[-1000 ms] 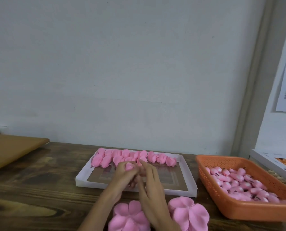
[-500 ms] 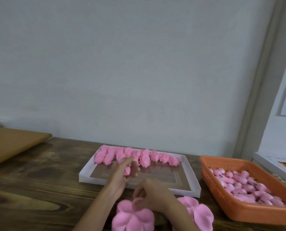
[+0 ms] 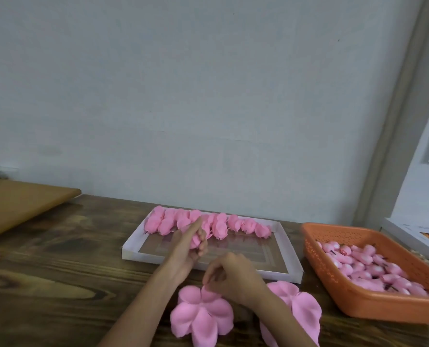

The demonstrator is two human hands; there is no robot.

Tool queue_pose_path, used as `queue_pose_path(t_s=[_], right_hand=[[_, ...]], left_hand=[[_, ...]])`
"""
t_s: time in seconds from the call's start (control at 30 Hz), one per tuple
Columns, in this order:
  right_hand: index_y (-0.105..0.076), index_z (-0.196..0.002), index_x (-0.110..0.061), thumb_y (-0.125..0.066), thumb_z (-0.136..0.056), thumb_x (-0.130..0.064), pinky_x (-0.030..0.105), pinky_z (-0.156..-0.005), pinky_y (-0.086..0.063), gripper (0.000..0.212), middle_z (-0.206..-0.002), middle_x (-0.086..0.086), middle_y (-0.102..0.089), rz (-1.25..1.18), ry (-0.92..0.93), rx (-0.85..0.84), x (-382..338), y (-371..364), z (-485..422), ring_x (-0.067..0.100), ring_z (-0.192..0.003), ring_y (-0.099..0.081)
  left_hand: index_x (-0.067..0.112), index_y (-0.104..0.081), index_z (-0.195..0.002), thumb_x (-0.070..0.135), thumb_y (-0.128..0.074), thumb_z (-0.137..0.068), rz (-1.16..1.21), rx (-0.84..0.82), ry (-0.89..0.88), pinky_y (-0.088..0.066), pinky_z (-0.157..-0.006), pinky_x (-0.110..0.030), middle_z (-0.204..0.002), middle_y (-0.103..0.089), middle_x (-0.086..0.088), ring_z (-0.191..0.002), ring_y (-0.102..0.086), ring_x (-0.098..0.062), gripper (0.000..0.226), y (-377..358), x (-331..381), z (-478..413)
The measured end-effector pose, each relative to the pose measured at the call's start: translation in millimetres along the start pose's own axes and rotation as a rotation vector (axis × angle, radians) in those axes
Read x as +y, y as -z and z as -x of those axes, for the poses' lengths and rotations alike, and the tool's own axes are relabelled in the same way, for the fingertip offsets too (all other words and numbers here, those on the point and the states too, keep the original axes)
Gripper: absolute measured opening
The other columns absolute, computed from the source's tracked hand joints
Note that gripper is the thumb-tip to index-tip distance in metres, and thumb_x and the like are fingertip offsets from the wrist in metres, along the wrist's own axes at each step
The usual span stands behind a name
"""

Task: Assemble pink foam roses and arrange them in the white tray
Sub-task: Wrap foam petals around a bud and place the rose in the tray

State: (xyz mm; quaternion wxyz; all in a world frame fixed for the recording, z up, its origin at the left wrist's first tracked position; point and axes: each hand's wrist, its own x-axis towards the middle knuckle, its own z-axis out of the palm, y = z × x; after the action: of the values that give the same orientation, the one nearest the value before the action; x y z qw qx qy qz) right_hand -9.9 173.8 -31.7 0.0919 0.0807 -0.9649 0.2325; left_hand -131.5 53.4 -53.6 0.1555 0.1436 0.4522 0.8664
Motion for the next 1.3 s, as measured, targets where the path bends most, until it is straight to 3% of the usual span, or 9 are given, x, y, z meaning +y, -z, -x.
queue_pose_path(t_s=[0.17, 0.43, 0.53, 0.7, 0.8, 0.9, 1.07, 1.2, 1.3], right_hand=[[-0.078, -0.107, -0.020, -0.067, -0.090, -0.013, 0.005, -0.067, -0.041, 0.021, -0.097, -0.003, -0.075, -0.021, 0.017, -0.084, 7.0, -1.5, -0.9, 0.007, -0.082, -0.063], [-0.071, -0.101, -0.023, -0.055, -0.096, -0.017, 0.027, -0.079, -0.046, 0.018, -0.103, -0.005, -0.073, 0.008, 0.102, -0.064, 4.6, -2.8, 2.0, 0.013, -0.093, -0.064], [-0.072, -0.099, -0.025, -0.057, -0.094, -0.018, 0.021, -0.076, -0.045, 0.017, -0.102, -0.008, -0.071, -0.022, 0.118, -0.051, 5.7, -2.9, 1.4, 0.009, -0.091, -0.062], [-0.074, -0.103, -0.029, -0.069, -0.091, -0.025, 0.014, -0.074, -0.051, 0.013, -0.094, -0.012, -0.074, -0.167, 0.087, -0.093, 9.1, -2.5, -1.6, 0.003, -0.087, -0.067], [-0.075, -0.100, -0.022, -0.078, -0.083, -0.017, 0.023, -0.079, -0.059, 0.018, -0.092, -0.004, -0.078, -0.210, 0.082, -0.089, 11.4, -1.3, -1.8, 0.007, -0.085, -0.072], [-0.078, -0.091, -0.015, -0.076, -0.085, -0.008, 0.033, -0.082, -0.061, 0.010, -0.090, -0.002, -0.080, -0.225, 0.095, -0.045, 13.8, -1.3, -2.3, 0.007, -0.084, -0.074], [-0.080, -0.092, -0.027, -0.070, -0.091, -0.017, 0.025, -0.078, -0.057, 0.014, -0.093, -0.012, -0.078, -0.158, 0.157, -0.061, 12.4, 0.1, -0.2, 0.005, -0.086, -0.070], [-0.080, -0.093, -0.034, -0.072, -0.089, -0.023, 0.033, -0.072, -0.051, 0.014, -0.090, -0.013, -0.071, -0.135, 0.199, -0.029, 10.8, -2.1, -1.5, 0.012, -0.087, -0.060], [-0.083, -0.094, -0.032, -0.074, -0.089, -0.024, 0.022, -0.068, -0.049, 0.012, -0.090, -0.014, -0.076, -0.167, 0.184, 0.013, 12.5, -1.4, -3.0, 0.007, -0.081, -0.063]], left_hand=[[0.022, -0.064, -0.069, 0.049, -0.081, -0.080, -0.022, -0.004, -0.006, -0.025, -0.038, -0.023, -0.062, -0.040, 0.001, -0.044, -0.031, -0.012, 0.034, -1.4, 1.9, 3.9], [0.026, -0.062, -0.053, 0.070, -0.089, -0.061, -0.105, 0.025, 0.008, -0.018, -0.044, -0.025, -0.060, -0.051, 0.003, -0.040, -0.034, -0.013, 0.052, 0.8, 2.1, 3.4], [0.025, -0.055, -0.051, 0.077, -0.090, -0.051, -0.142, 0.031, 0.013, -0.018, -0.047, -0.028, -0.054, -0.047, 0.001, -0.039, -0.035, -0.016, 0.063, 1.3, 1.7, 1.9], [0.024, -0.050, -0.047, 0.071, -0.079, -0.065, -0.163, 0.047, 0.042, -0.016, -0.048, -0.030, -0.049, -0.044, -0.001, -0.038, -0.035, -0.017, 0.058, 1.6, 3.8, 3.3], [0.023, -0.052, -0.047, 0.068, -0.079, -0.066, -0.146, 0.066, 0.040, -0.017, -0.047, -0.028, -0.047, -0.043, 0.000, -0.038, -0.033, -0.016, 0.056, 0.5, 3.4, 2.2], [0.022, -0.054, -0.048, 0.063, -0.085, -0.063, -0.096, 0.076, 0.028, -0.025, -0.040, -0.023, -0.047, -0.043, 0.001, -0.037, -0.034, -0.015, 0.054, -0.4, 0.9, 1.3], [0.022, -0.055, -0.048, 0.076, -0.092, -0.047, -0.121, 0.045, 0.025, -0.023, -0.043, -0.024, -0.048, -0.042, 0.001, -0.038, -0.034, -0.016, 0.065, 1.6, 1.2, 1.2], [0.023, -0.054, -0.047, 0.081, -0.089, -0.047, -0.162, 0.052, 0.031, -0.022, -0.043, -0.024, -0.047, -0.043, 0.001, -0.038, -0.034, -0.016, 0.068, 3.3, 0.9, -1.7], [0.023, -0.056, -0.047, 0.074, -0.093, -0.050, -0.110, 0.069, 0.019, -0.022, -0.044, -0.023, -0.049, -0.045, 0.002, -0.039, -0.035, -0.015, 0.063, 4.7, -0.1, -3.8]])
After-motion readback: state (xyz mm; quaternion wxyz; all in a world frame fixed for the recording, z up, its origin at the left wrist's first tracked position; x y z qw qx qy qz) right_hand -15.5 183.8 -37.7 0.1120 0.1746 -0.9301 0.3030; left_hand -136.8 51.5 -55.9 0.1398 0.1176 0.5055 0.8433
